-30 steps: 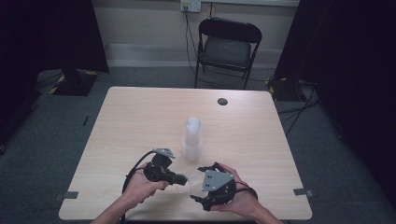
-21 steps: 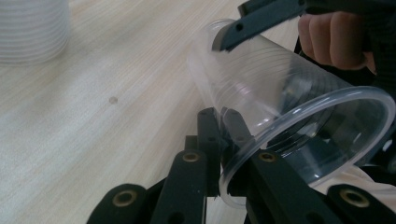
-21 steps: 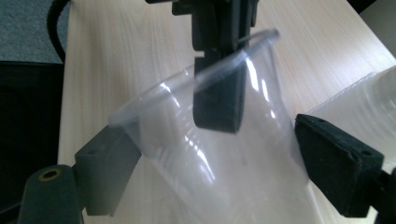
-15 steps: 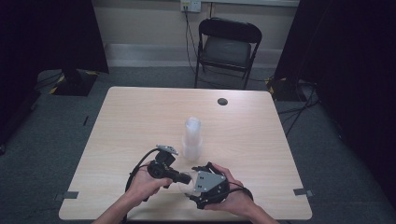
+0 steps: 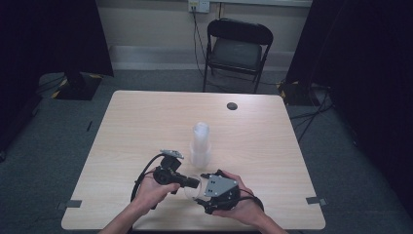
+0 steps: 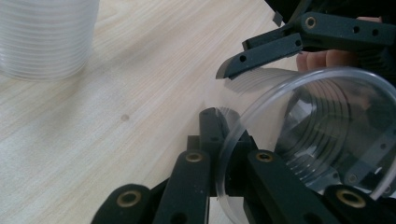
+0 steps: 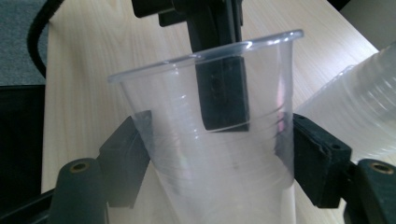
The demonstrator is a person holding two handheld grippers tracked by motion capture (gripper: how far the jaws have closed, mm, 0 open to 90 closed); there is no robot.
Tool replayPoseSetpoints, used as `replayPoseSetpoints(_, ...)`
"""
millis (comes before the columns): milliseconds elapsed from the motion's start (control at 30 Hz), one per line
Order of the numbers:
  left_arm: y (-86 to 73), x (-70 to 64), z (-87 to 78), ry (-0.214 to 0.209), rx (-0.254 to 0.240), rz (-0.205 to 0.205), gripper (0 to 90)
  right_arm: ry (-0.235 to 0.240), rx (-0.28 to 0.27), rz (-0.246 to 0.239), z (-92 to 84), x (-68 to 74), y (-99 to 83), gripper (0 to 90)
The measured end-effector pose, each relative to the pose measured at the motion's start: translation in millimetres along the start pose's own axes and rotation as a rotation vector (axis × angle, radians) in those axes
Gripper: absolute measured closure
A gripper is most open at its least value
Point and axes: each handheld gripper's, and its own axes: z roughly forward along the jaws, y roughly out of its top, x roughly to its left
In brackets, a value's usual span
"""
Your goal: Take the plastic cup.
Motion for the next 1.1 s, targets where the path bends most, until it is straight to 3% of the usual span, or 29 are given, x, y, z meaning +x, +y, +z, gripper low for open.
replayPoseSetpoints(100, 2.5, -2.4, 4.0, 0.012, 0.048, 0.014, 89.9, 0.026, 0.011, -0.011, 3.9, 1.6, 1.9, 25.6)
replayPoseSetpoints(467, 1.8, -3.4, 10.2, 0.065, 0.079, 0.0, 89.2, 0.022, 0.011, -0.011, 7.5, 3.9, 5.7, 27.8)
replayPoseSetpoints(767, 1.6, -1.9, 7.9, 0.029, 0.003, -0.006, 86.9, 0.006, -0.027, 0.015, 2.1, -0.6, 3.7, 31.2)
replayPoseSetpoints(1000, 1.2, -5.7, 6.2, 0.062, -0.042, 0.055, 81.4, -0.001, -0.032, 0.036, -1.7, -2.9, 0.5, 31.8)
replayPoseSetpoints(1100, -0.7, -6.5, 3.5, 0.075, -0.076, 0.057, 77.3, -0.011, -0.035, 0.045, -2.6, -3.7, -0.6, 32.0)
